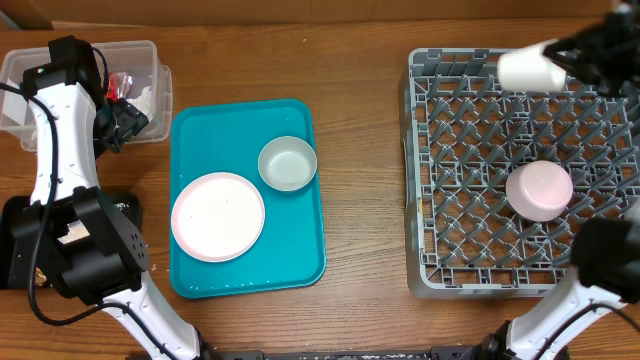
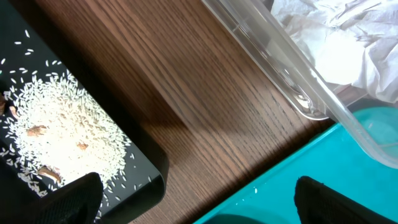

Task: Sort waste into correct bins and load items into the dishwasher
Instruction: 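Carry the white cup to the rack and set it down upside down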

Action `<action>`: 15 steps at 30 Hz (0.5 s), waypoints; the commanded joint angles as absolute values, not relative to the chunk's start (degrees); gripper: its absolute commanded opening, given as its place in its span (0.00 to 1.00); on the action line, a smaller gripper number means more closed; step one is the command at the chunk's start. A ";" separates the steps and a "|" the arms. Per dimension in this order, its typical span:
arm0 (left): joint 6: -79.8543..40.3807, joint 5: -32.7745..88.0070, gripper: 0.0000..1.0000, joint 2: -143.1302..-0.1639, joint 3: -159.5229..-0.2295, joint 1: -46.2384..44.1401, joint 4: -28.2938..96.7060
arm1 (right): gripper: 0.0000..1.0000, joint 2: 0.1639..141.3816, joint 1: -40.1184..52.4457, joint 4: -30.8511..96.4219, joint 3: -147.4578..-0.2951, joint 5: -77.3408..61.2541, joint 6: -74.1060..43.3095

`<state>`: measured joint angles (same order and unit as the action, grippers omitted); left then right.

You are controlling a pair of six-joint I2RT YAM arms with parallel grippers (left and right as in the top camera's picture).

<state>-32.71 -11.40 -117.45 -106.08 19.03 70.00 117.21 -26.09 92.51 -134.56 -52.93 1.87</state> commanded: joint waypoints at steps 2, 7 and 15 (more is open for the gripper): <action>-33.45 -11.75 1.00 -117.47 -105.91 19.27 69.97 | 0.04 122.37 -31.16 87.53 -124.81 -73.71 10.92; -33.45 -11.75 1.00 -117.47 -105.91 19.27 69.97 | 0.04 126.21 -33.80 75.35 -113.51 -75.83 5.50; -33.45 -11.75 1.00 -117.47 -105.91 19.27 69.97 | 0.04 129.03 -36.67 71.88 -111.37 -73.38 2.83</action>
<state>-32.71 -11.40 -117.45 -106.08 19.03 70.02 128.86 -35.14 72.40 -111.61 -72.62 4.64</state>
